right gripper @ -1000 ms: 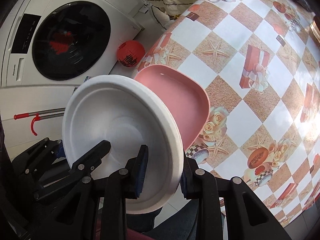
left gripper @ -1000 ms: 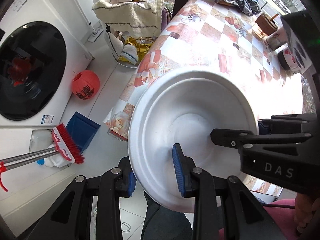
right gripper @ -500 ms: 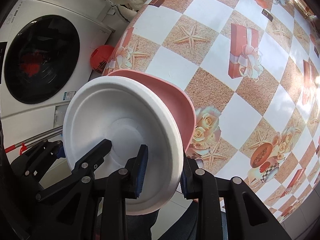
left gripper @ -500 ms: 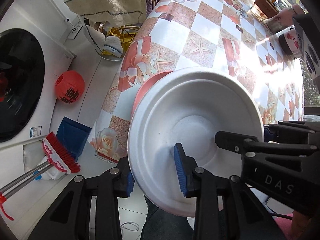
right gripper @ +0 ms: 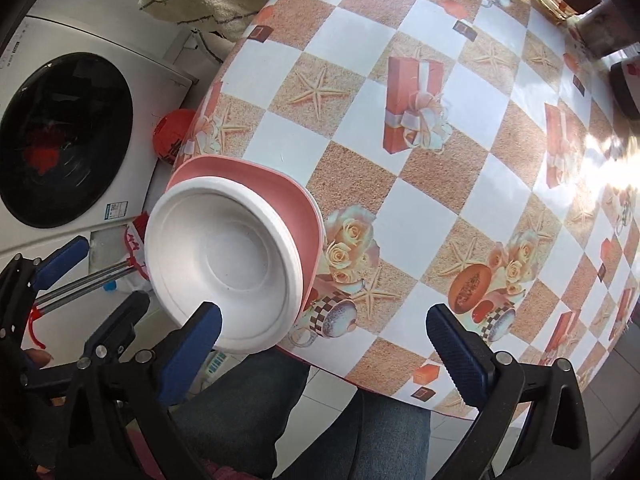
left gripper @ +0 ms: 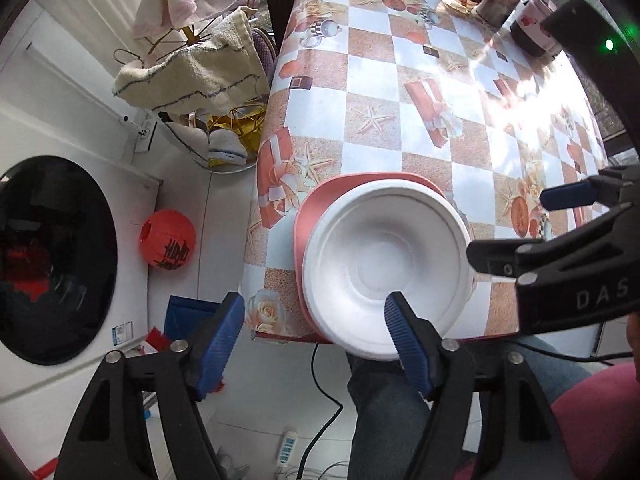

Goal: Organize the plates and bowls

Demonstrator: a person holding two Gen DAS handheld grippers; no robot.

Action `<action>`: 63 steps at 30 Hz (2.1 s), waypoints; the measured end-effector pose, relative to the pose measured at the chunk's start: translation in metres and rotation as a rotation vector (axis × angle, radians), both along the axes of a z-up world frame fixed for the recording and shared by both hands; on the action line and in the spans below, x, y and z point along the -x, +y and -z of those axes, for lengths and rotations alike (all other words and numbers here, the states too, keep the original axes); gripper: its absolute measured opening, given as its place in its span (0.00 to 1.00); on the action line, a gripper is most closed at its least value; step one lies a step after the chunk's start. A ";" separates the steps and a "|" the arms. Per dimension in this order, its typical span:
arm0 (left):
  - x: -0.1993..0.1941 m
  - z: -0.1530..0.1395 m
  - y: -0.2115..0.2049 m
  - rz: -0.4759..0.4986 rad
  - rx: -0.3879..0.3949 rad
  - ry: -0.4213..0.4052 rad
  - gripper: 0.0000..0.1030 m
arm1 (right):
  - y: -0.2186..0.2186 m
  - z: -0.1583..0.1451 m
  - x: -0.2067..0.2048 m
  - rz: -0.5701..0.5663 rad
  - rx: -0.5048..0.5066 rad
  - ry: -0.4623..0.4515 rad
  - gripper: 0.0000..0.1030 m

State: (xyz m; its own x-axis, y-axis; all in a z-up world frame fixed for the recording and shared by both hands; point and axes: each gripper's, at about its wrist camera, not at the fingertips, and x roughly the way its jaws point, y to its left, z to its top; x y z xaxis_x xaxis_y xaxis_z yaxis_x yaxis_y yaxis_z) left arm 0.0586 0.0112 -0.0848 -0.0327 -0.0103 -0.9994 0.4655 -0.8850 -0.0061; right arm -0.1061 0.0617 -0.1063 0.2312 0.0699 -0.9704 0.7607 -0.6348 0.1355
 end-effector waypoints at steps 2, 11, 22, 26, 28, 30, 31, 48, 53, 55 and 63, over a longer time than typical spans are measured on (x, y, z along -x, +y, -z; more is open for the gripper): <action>0.001 -0.008 0.002 0.018 0.018 -0.021 0.81 | 0.002 -0.015 0.003 0.008 0.040 0.010 1.00; 0.017 -0.029 -0.002 0.001 0.008 0.032 0.84 | 0.004 -0.040 -0.001 0.022 0.097 0.060 1.00; 0.022 -0.033 0.007 0.033 0.034 0.032 0.84 | 0.014 -0.042 0.004 0.047 0.093 0.058 1.00; 0.020 -0.034 0.008 0.027 0.043 0.030 0.84 | 0.014 -0.043 0.003 0.039 0.095 0.062 1.00; 0.020 -0.035 0.009 0.024 0.049 0.029 0.84 | 0.014 -0.043 0.002 0.035 0.096 0.062 1.00; 0.019 -0.035 0.009 0.021 0.052 0.029 0.84 | 0.014 -0.043 0.001 0.034 0.098 0.063 1.00; 0.018 -0.035 0.009 0.020 0.052 0.028 0.84 | 0.014 -0.044 0.001 0.034 0.098 0.063 1.00; 0.016 -0.037 0.012 0.023 0.057 0.023 0.84 | 0.005 -0.058 -0.012 -0.069 0.094 0.202 1.00; 0.013 -0.035 0.011 0.016 0.050 0.022 0.84 | 0.006 -0.058 -0.013 -0.067 0.091 0.199 1.00; 0.013 -0.035 0.011 0.017 0.050 0.023 0.84 | 0.006 -0.058 -0.013 -0.064 0.091 0.200 1.00; 0.017 -0.036 0.013 0.040 0.059 0.025 0.84 | 0.009 -0.057 -0.010 -0.048 0.090 0.197 1.00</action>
